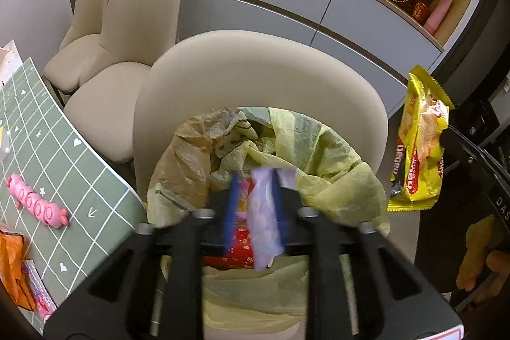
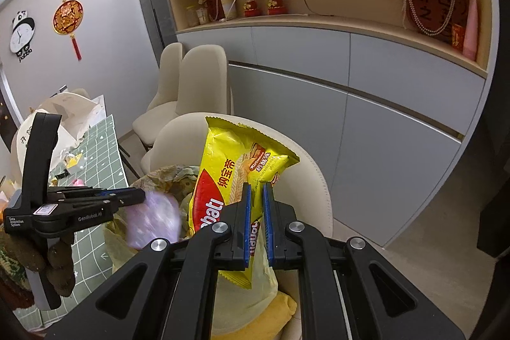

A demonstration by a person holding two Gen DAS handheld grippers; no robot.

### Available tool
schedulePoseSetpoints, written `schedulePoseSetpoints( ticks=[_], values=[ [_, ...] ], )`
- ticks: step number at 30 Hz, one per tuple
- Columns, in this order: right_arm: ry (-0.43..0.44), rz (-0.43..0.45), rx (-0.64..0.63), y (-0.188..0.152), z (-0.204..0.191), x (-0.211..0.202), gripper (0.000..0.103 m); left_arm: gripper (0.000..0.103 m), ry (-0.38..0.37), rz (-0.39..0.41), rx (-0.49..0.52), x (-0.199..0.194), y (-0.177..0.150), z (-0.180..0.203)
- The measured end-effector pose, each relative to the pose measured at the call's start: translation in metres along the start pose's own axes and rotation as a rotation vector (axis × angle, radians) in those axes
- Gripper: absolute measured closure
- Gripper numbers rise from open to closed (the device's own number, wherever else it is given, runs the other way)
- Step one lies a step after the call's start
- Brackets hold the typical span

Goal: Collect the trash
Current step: 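Open the left gripper to drop the purple wrapper into the trash bag, then open the right gripper to drop the yellow chip bag into the trash bag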

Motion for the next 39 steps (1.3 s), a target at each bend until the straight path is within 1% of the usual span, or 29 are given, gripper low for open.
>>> schedulePoseSetpoints(
  ticks=[3, 5, 9, 13, 19, 21, 26, 31, 36, 38, 39],
  values=[
    [0.022, 0.000, -0.012, 0.002, -0.007, 0.006, 0.094, 0.072, 0.000, 0.018, -0.016, -0.009, 0.003, -0.002],
    [0.035, -0.003, -0.023, 0.004, -0.013, 0.009, 0.094, 0.068, -0.002, 0.033, -0.034, -0.018, 0.002, -0.006],
    [0.057, -0.011, -0.053, 0.004, -0.031, 0.017, 0.094, 0.066, 0.016, 0.051, -0.071, -0.036, -0.001, -0.020],
    [0.084, -0.032, -0.080, 0.001, -0.048, 0.028, 0.094, 0.064, 0.033, 0.056, -0.124, -0.051, -0.013, -0.040],
    [0.112, -0.082, -0.123, -0.011, -0.074, 0.046, 0.094, 0.064, 0.085, 0.044, -0.210, -0.069, -0.042, -0.082],
    [0.109, -0.097, -0.150, -0.016, -0.084, 0.054, 0.094, 0.063, 0.106, 0.034, -0.234, -0.075, -0.055, -0.097],
    [0.107, -0.130, -0.159, -0.029, -0.098, 0.069, 0.094, 0.063, 0.140, 0.010, -0.288, -0.084, -0.084, -0.127],
    [0.098, -0.157, -0.159, -0.040, -0.108, 0.077, 0.094, 0.063, 0.148, -0.004, -0.341, -0.092, -0.109, -0.148],
    [0.079, -0.184, -0.145, -0.048, -0.110, 0.078, 0.093, 0.063, 0.144, -0.016, -0.360, -0.099, -0.129, -0.159],
    [0.060, -0.188, -0.142, -0.051, -0.110, 0.077, 0.090, 0.063, 0.142, -0.021, -0.370, -0.102, -0.136, -0.163],
    [0.054, -0.187, -0.144, -0.052, -0.110, 0.075, 0.082, 0.063, 0.139, -0.023, -0.376, -0.103, -0.140, -0.166]
  ],
)
Point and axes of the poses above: each gripper's, at about its wrist camera, not at the fingertips, and x roughly the way its jaws point, z to its right, y to its top, the point moved 10 cm from there along x, roughly the way its jaws point, and after that the axes turned 4 degrees about -z, right-handed, at the moved point
